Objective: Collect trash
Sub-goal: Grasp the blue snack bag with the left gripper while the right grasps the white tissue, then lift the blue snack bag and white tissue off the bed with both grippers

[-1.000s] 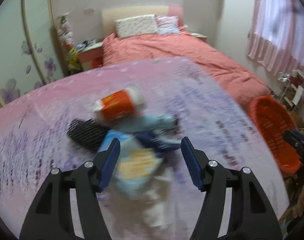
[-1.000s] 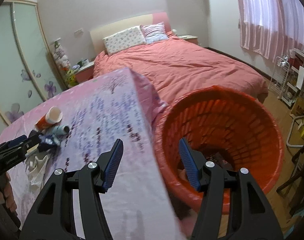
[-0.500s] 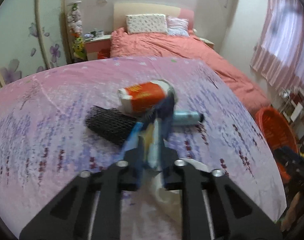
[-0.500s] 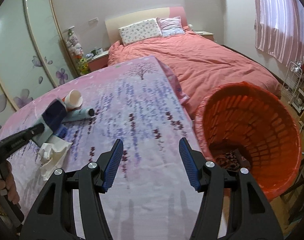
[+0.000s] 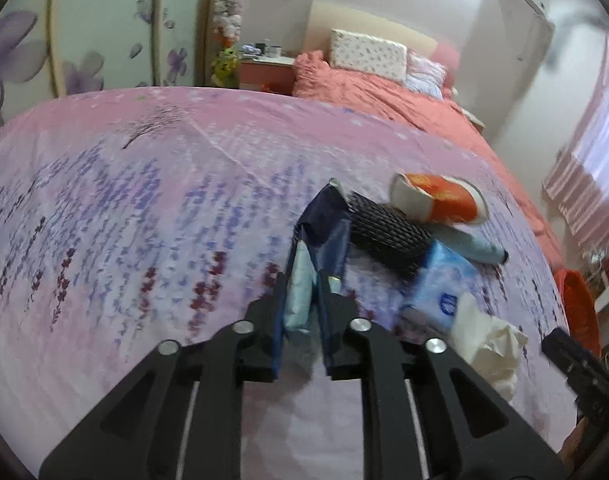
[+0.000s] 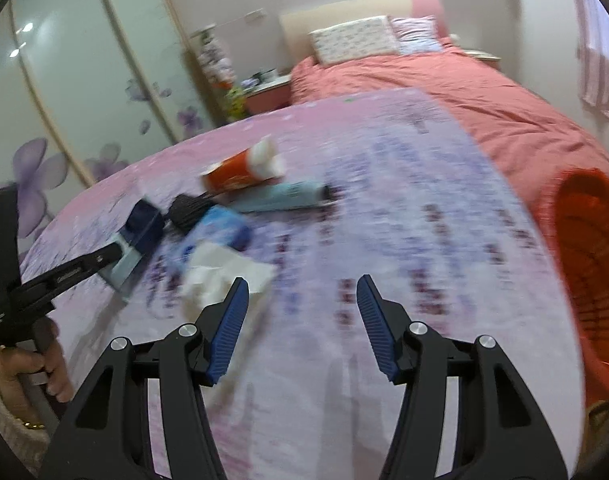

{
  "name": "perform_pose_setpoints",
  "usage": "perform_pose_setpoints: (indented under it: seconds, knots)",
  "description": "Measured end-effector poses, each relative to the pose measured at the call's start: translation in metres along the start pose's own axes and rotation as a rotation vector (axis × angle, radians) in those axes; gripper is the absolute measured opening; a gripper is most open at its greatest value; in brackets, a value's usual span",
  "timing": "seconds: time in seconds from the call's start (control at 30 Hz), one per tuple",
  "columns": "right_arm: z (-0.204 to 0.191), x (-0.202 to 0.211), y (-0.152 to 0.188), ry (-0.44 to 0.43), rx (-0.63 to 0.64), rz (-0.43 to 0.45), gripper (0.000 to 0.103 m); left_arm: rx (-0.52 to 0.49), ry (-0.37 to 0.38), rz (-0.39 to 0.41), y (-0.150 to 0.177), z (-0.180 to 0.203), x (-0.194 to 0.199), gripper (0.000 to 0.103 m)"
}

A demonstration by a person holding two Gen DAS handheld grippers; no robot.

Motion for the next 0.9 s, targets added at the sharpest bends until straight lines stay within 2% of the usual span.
perform_pose_setpoints:
  seconds: [0.07, 0.17, 0.23, 0.27, 0.33, 0.47, 0.67, 0.77, 0.8, 0.83, 0.9]
  knots:
    - [-0.009, -0.011, 0.001, -0.015, 0.011, -0.027, 0.057, 0.012, 0.007, -0.004, -0.002, -0.005, 0.000, 0.023]
    - [-0.015, -0.026, 0.005, -0.046, 0.005, -0.068, 0.045, 0.010, 0.008, -0.007, -0.003, -0.008, 0.000, 0.029]
    - [-0.016, -0.028, 0.005, -0.092, -0.010, -0.073, 0.022, 0.008, 0.014, -0.008, -0.003, -0.008, -0.001, 0.034]
    - [-0.016, -0.027, 0.005, -0.088, -0.009, -0.076, 0.020, 0.010, 0.017, -0.009, -0.003, -0.009, -0.002, 0.035]
    - [-0.014, -0.024, 0.006, -0.098, -0.008, -0.066, 0.006, 0.018, 0.027, -0.012, -0.003, -0.009, -0.004, 0.039]
    - [0.002, -0.010, 0.001, -0.062, -0.043, -0.021, 0.004, 0.033, 0.040, -0.015, -0.002, -0.010, -0.005, 0.041]
    - [0.044, 0.010, -0.018, 0.108, -0.111, 0.069, 0.004, 0.030, 0.032, -0.016, -0.002, -0.010, -0.005, 0.045]
    - [0.056, 0.012, -0.024, 0.147, -0.123, 0.079, 0.008, 0.026, 0.027, -0.014, -0.002, -0.009, -0.004, 0.053]
    - [0.058, 0.012, -0.023, 0.139, -0.129, 0.077, 0.017, 0.022, 0.023, -0.012, -0.002, -0.009, -0.003, 0.057]
    - [0.059, 0.012, -0.023, 0.132, -0.133, 0.078, 0.038, 0.019, 0.021, -0.009, -0.003, -0.009, -0.002, 0.061]
    - [0.057, 0.012, -0.022, 0.127, -0.126, 0.089, 0.061, 0.014, 0.015, -0.004, -0.003, -0.009, -0.001, 0.066]
Point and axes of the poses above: each gripper's, at about its wrist camera, not at the fingertips, and x roughly against the way its jaws point, z to its right, y to its underside, the point moved 3 cm from there along -x, roughly the way its jaws point, and after that the axes turned 1 degree about -z, right-handed, at the moved point
